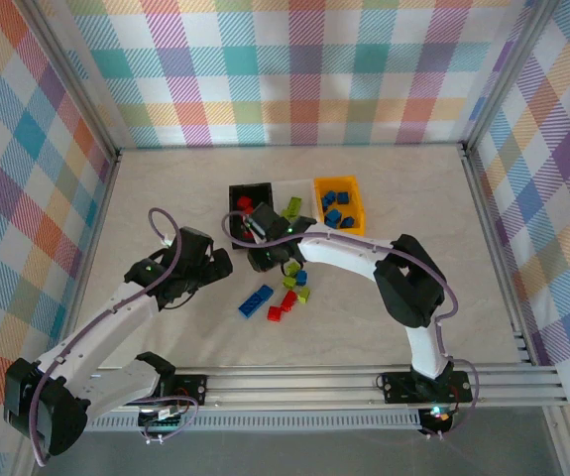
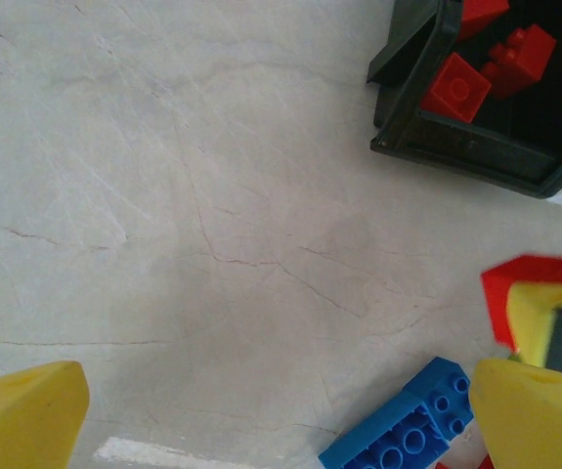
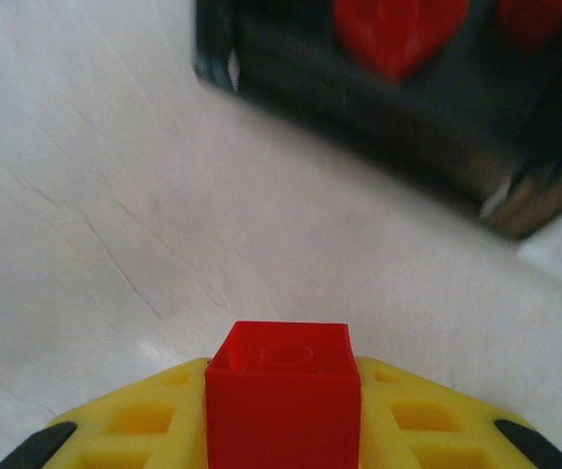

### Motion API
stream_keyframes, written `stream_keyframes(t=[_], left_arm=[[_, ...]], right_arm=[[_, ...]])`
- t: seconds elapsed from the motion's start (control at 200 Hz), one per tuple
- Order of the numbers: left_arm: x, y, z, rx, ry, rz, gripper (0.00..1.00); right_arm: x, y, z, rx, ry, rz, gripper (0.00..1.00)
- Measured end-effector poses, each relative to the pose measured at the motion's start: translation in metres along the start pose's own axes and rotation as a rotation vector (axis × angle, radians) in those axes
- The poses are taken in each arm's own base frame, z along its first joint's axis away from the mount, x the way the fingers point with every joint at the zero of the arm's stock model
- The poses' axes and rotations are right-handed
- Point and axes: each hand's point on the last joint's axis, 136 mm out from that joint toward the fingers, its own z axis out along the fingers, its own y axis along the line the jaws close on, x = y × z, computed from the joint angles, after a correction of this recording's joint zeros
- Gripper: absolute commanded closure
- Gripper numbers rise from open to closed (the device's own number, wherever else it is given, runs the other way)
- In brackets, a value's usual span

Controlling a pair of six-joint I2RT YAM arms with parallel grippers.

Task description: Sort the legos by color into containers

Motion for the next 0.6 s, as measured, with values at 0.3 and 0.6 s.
stream_keyframes(t=[0.3, 0.6], left_arm=[[0.003, -0.002, -0.003, 0.03, 0.006, -0.003, 0.0], [0.017, -0.002, 0.003, 0.046, 0.057, 0.013, 0.0]], right_arm=[[-0.13, -0.02, -0.028, 0.003, -0.267, 0.077, 0.71], [-0.147, -0.054, 0.039, 0.115, -0.208, 0.102, 0.45]])
